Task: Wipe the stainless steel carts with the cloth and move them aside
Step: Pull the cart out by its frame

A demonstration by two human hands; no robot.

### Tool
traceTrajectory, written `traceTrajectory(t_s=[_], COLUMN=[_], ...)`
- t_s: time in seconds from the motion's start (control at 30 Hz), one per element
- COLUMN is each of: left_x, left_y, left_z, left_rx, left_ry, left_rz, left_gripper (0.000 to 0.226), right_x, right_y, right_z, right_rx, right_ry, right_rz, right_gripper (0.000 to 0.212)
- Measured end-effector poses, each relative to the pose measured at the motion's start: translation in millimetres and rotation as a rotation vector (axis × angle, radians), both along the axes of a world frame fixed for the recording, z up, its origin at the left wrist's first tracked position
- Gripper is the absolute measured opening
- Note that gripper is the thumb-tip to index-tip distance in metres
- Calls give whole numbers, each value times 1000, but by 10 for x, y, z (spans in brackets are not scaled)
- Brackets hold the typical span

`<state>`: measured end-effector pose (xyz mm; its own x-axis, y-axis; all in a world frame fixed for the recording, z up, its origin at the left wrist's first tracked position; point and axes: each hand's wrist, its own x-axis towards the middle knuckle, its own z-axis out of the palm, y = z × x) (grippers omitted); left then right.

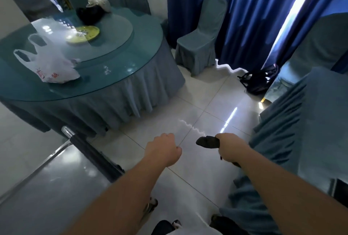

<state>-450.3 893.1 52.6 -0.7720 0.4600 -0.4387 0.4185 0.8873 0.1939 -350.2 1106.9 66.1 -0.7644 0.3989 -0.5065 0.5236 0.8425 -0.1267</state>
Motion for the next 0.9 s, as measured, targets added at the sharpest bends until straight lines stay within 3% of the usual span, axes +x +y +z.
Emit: traceTrajectory(t_s=[0.23, 0.4, 0.5, 0.7, 0.9], left_x=[-1026, -1664, -1888, -2152, -2604], left_y=[186, 417, 445, 62, -651], left_z=[-186, -203, -135, -62, -116], left_rx=[16, -1, 16, -39, -72], left_ry=[-22, -9, -22, 1, 51], left_rz=[171, 346, 473, 694, 861], left_gripper=[58, 47, 54, 54, 55], right_x=[-1256, -2348, -3002, -3992, -4746], right_y=[358, 640, 679, 217, -735], right_z=[-133, -64, 36, 55, -13], right_rx=[-40, 13, 45, 14, -32], right_ry=[-50, -77, -80, -98, -125], right_rz=[162, 396, 547, 763, 1000], right_gripper=[32, 34, 34, 30, 32])
